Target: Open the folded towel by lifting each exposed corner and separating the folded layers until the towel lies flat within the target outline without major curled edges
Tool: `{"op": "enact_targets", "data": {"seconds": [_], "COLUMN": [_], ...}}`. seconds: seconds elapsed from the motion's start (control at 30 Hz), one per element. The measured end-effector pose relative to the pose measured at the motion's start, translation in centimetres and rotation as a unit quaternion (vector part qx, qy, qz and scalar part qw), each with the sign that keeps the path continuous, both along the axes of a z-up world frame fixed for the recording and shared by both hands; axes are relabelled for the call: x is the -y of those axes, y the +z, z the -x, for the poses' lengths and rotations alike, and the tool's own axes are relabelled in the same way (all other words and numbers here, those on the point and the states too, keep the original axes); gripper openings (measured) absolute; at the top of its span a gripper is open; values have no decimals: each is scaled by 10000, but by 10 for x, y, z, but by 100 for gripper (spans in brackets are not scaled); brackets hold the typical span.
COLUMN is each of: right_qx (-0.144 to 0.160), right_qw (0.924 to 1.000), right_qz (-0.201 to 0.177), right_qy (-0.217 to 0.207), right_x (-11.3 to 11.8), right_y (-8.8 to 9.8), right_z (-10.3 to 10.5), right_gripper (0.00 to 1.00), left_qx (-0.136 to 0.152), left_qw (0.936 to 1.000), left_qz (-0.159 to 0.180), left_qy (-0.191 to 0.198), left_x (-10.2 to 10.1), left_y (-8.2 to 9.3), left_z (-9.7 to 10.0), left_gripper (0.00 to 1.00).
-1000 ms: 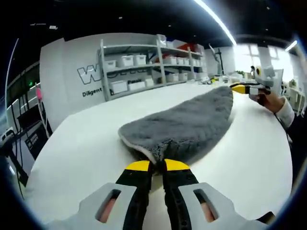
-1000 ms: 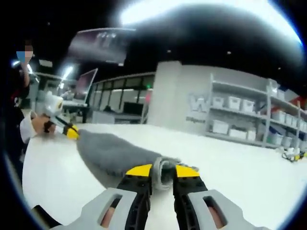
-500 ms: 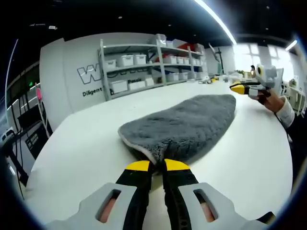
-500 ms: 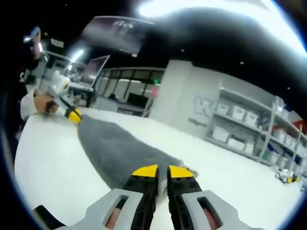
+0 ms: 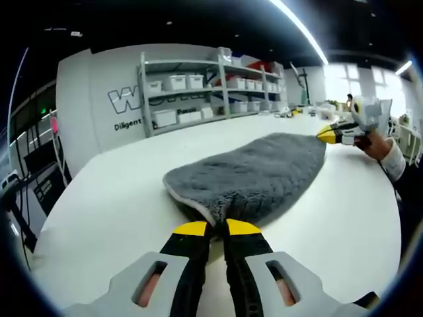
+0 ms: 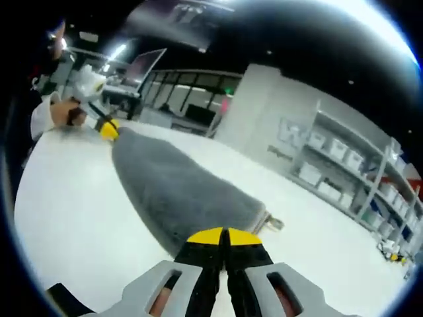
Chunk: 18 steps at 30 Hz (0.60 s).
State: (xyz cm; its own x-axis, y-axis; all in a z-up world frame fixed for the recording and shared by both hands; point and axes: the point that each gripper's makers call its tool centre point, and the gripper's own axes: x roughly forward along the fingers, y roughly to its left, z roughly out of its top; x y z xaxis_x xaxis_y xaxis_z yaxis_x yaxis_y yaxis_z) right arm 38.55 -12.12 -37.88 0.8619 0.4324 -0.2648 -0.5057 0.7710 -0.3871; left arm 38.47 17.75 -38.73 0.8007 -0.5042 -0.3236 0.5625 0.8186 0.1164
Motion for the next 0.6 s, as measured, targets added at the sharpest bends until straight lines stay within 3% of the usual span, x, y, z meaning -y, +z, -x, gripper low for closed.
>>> {"op": "enact_targets", "data": {"seconds": [0.27, 0.6], "right_qx": [-388, -507], "right_qw": [9991, 9986], "right_qz": [-138, -70], "right_qy": [-85, -103], "right_x": [2, 0], "right_y": [-13, -22], "right_z": [-1, -1], "right_gripper": [0, 0], "left_qx": [-49, -153], "left_qw": [10000, 9998], "left_qz": [65, 91], "left_qy": [17, 39], "left_x": [-1, -3], "left_y": [0, -2], "left_z": [-1, -4], "left_gripper": [7, 6]}}
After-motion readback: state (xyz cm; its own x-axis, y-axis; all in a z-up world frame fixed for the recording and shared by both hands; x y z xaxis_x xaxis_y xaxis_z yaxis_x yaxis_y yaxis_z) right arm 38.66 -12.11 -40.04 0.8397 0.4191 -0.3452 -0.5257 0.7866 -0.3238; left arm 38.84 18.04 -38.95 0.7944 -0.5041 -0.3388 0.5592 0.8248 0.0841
